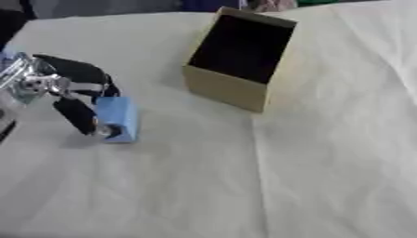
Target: Pick up objects on the table and place them in the box.
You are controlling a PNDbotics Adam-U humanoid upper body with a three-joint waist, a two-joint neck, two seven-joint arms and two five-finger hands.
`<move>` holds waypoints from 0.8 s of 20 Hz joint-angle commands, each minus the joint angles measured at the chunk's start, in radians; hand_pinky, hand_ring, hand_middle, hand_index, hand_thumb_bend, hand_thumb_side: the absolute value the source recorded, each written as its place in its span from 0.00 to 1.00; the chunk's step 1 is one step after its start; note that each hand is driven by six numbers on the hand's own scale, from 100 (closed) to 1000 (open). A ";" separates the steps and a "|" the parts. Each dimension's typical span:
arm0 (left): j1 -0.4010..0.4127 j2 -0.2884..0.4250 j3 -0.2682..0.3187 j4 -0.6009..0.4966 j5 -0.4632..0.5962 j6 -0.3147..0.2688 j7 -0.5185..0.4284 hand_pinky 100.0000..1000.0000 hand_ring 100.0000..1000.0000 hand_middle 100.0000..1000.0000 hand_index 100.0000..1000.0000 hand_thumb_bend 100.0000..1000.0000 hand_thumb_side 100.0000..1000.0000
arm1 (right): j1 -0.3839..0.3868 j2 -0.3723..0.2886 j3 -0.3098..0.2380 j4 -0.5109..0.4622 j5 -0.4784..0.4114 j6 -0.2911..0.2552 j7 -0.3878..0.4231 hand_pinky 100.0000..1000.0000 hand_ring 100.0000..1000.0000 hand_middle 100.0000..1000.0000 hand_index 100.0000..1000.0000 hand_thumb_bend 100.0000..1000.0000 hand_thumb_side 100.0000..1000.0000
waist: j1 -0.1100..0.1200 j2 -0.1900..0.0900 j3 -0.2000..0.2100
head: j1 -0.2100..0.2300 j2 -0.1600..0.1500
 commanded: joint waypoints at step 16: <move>-0.272 -0.153 0.138 0.019 0.035 0.131 0.039 0.74 0.54 0.45 0.65 0.00 0.61 | -0.053 -0.013 -0.018 -0.014 -0.011 -0.013 -0.005 0.80 0.84 0.83 0.92 0.10 1.00 | -0.024 0.011 -0.023 | -0.006 -0.067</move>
